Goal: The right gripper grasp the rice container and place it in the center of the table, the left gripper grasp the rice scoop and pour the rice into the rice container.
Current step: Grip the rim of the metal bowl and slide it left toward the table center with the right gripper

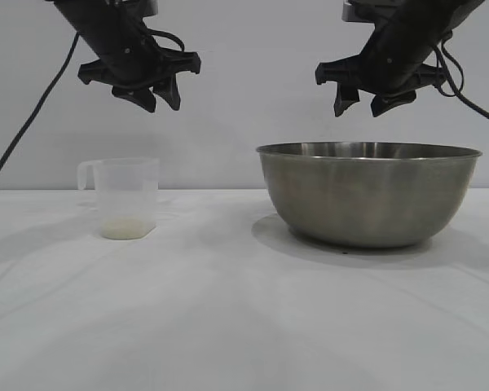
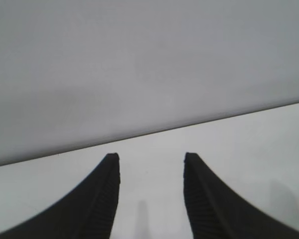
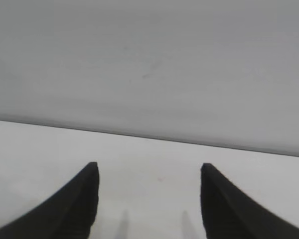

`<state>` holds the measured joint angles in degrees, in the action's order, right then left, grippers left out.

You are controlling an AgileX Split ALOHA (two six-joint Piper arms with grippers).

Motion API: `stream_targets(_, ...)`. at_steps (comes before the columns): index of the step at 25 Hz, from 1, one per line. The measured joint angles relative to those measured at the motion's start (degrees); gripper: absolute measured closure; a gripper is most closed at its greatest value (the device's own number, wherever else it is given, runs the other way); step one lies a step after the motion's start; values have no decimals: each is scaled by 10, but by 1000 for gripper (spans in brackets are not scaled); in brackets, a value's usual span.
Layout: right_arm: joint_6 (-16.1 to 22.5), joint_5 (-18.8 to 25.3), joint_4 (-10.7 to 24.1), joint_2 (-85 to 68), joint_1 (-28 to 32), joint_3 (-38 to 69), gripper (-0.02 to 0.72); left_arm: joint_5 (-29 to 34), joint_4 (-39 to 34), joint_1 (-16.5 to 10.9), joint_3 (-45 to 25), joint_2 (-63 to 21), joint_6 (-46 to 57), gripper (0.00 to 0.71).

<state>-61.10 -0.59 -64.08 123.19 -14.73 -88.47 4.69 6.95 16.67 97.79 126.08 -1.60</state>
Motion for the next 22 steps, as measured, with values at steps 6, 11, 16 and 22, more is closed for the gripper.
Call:
stream_targets(6,-1,0,-1,0,0,0,325,10,0,0,0,0,0,450)
stream_targets(11,-10,0,-1,0,0,0,325,10,0,0,0,0,0,450)
stream_targets(16,-12,-1,-1,0,0,0,325,19,0,0,0,0,0,450)
stream_targets(22,-12,22,-1,-10,0,0,325,36,-1,0,0,0,0,450)
